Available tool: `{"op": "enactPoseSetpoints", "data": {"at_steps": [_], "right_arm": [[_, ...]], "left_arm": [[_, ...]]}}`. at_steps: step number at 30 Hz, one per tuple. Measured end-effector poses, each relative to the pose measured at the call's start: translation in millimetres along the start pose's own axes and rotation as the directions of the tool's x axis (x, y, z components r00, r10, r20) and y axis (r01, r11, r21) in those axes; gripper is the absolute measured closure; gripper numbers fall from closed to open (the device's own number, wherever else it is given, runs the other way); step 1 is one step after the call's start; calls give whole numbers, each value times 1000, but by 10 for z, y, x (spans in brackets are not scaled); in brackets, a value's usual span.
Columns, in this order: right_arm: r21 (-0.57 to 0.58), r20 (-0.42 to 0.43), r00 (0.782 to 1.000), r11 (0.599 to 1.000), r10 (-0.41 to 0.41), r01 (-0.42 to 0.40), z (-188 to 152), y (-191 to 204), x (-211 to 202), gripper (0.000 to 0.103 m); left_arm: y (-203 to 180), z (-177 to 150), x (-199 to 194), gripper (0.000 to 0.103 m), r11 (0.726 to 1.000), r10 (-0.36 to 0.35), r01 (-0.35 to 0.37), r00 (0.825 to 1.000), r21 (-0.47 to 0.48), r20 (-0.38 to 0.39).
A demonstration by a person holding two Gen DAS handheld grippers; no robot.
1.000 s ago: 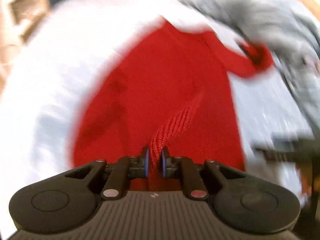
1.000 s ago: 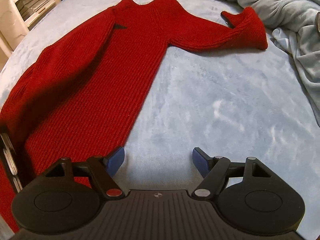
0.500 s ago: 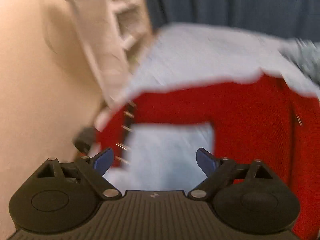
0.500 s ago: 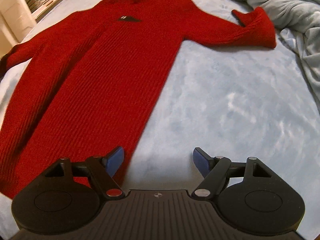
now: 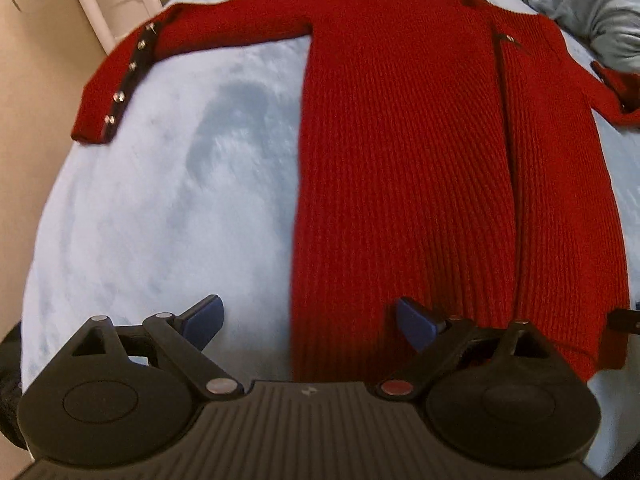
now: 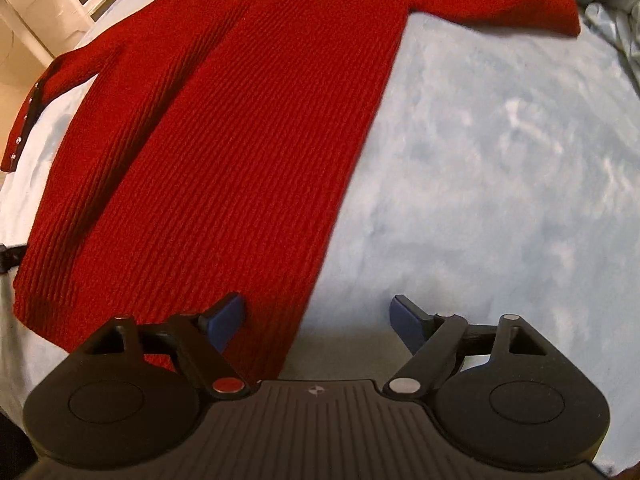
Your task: Fold small clothes
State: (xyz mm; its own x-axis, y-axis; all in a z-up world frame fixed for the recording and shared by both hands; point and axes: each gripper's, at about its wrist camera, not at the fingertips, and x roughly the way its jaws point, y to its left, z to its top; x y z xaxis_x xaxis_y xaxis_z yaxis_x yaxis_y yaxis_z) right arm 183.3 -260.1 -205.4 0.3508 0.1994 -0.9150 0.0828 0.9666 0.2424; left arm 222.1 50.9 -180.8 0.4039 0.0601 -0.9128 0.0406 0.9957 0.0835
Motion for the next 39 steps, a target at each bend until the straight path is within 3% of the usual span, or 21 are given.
{"op": "enactPoseSetpoints", "data": {"at_steps": [2, 3, 4, 5, 6, 8, 9, 12, 13, 15, 16, 18, 19, 21, 23, 27, 30, 34, 39], "right_arm": [[21, 15, 1000, 1000, 2, -3, -28, 48, 64, 7], [11, 30, 1000, 1000, 5, -5, -45, 84, 77, 10], [-23, 67, 998, 1000, 19, -18, -69, 127, 49, 20], [-71, 95, 995, 997, 31, -25, -77, 169, -18, 75], [-81, 103, 993, 995, 57, -49, -62, 155, -97, 92], [-65, 155, 985, 996, 78, -69, 11, -32, -391, 93], [-65, 191, 981, 998, 36, -24, 58, -159, -540, 93], [41, 289, 936, 979, -202, 198, 261, -833, -849, 93], [109, 286, 924, 966, -255, 233, 332, -1097, -880, 93], [220, 266, 926, 952, -267, 211, 411, -1446, -866, 95], [245, 259, 923, 944, -284, 222, 427, -1530, -823, 95], [275, 241, 895, 911, -375, 308, 421, -1581, -713, 92], [292, 223, 894, 902, -389, 319, 404, -1609, -642, 92], [337, 183, 920, 901, -346, 272, 304, -1654, -590, 62], [356, 187, 942, 913, -279, 200, 188, -1618, -568, 45], [287, 173, 957, 941, -235, 179, -102, -1400, -542, 38], [273, 157, 967, 950, -200, 152, -263, -1251, -505, 38], [237, 155, 971, 961, -181, 141, -369, -1119, -488, 38], [183, 173, 957, 963, -231, 200, -349, -1073, -432, 36]], "left_arm": [[-13, -23, 30, 7, 1000, -11, 11, 1000, -2, -18], [-15, -26, 28, 7, 1000, -13, 13, 1000, -7, -24], [-17, -39, 7, 7, 1000, -16, 15, 999, -12, -28], [-16, -48, -2, 7, 1000, -20, 19, 999, -16, -29], [-14, -46, 1, 7, 1000, -23, 22, 999, -15, -29], [3, -55, -34, 7, 1000, -21, 21, 1000, -8, -17], [20, -66, -61, 7, 1000, -20, 20, 1000, -5, -9], [75, -101, -116, 7, 1000, -24, 24, 1000, -9, 1], [84, -119, -124, 7, 1000, -27, 27, 1000, -12, 3], [81, -153, -118, 7, 999, -37, 37, 999, -19, -4], [71, -170, -112, 7, 999, -41, 40, 999, -20, -10], [44, -203, -109, 7, 999, -41, 40, 999, -21, -18], [32, -221, -117, 7, 999, -51, 51, 999, -16, -18], [0, -259, -154, 7, 997, -80, 80, 997, 4, -7], [-43, -304, -206, 7, 991, -125, 125, 992, 39, 7], [-268, -381, -191, 7, 974, -175, 174, 985, 144, -5], [-415, -372, -89, 7, 979, -98, 94, 995, 180, 12], [-162, -207, -36, 7, 997, -73, 73, 997, 14, 25], [280, -48, 9, 7, 991, 67, -60, 996, -121, 57]]}}
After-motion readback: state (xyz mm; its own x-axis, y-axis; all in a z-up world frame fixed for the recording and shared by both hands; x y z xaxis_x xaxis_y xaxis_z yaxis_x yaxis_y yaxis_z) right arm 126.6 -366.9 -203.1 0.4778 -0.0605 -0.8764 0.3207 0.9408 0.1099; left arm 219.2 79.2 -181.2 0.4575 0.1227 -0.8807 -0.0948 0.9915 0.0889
